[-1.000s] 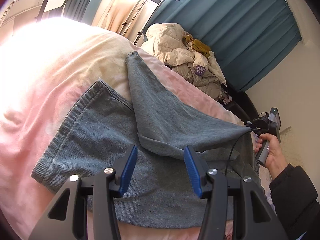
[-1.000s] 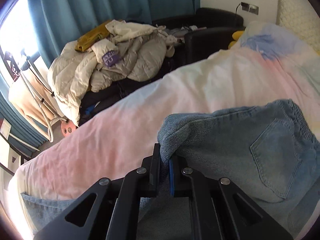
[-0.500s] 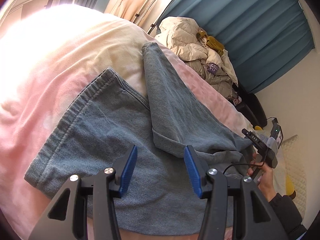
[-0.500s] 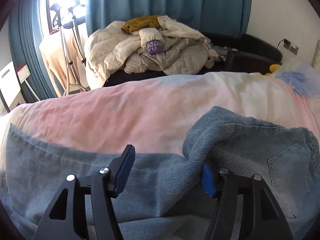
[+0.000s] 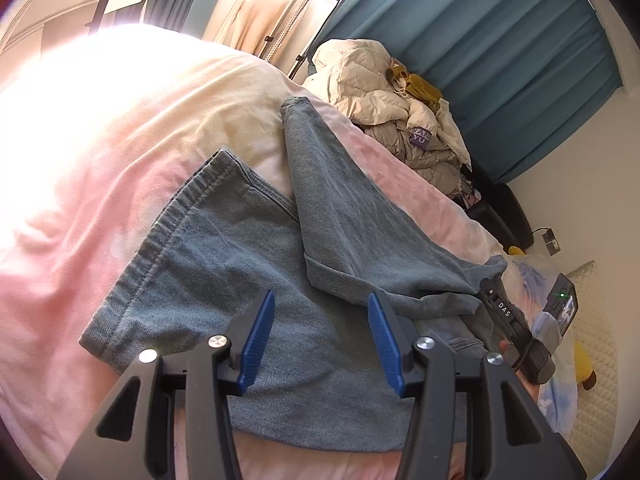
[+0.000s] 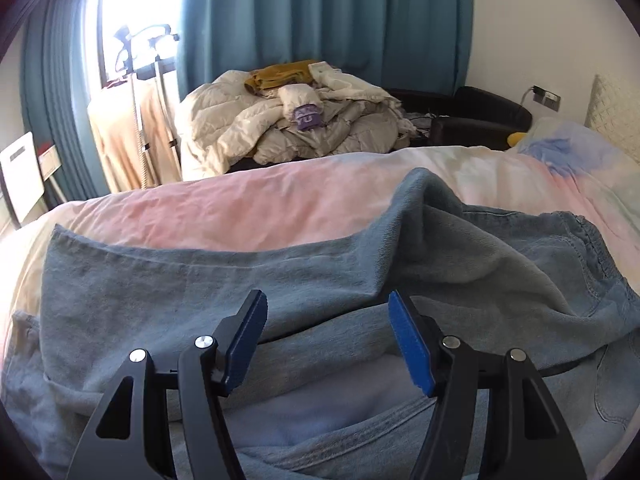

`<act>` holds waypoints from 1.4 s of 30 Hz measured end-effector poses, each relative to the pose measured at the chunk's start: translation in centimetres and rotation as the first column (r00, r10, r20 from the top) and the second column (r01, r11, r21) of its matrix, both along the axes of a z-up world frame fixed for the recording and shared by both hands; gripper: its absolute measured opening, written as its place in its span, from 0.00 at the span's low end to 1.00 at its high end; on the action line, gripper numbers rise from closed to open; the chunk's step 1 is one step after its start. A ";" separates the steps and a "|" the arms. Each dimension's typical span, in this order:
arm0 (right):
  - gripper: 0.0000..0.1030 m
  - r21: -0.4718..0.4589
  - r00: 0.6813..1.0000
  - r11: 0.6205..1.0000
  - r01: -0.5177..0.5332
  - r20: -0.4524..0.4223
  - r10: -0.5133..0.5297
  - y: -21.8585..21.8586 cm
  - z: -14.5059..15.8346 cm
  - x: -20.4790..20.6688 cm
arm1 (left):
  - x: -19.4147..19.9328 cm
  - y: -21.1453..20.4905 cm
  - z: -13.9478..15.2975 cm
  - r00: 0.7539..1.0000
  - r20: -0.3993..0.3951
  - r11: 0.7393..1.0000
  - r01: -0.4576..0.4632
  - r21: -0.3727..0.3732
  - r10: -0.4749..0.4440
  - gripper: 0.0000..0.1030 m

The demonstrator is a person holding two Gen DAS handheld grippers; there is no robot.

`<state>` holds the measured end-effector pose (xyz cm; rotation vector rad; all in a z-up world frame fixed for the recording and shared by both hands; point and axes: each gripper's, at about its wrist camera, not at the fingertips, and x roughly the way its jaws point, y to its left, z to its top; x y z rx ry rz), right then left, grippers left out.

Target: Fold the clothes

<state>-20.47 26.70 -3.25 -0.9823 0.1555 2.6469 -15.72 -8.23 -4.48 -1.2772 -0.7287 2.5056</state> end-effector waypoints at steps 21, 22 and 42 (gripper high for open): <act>0.34 -0.143 0.817 0.823 -0.549 0.113 0.565 -23.3 -6.8 -5.7 | -0.9 -6.2 -1.7 0.981 0.045 0.981 -0.189 0.033 0.187 0.49; 0.22 -0.148 0.818 0.821 -0.551 0.098 0.567 -22.8 -6.5 -5.6 | -1.0 -5.9 -1.8 0.982 0.045 0.983 -0.182 0.029 0.181 0.49; 0.16 -0.625 0.985 0.778 -0.064 0.084 0.149 4.5 -9.4 -4.5 | -2.7 0.7 -3.5 1.000 0.009 0.997 0.017 0.077 -0.017 0.49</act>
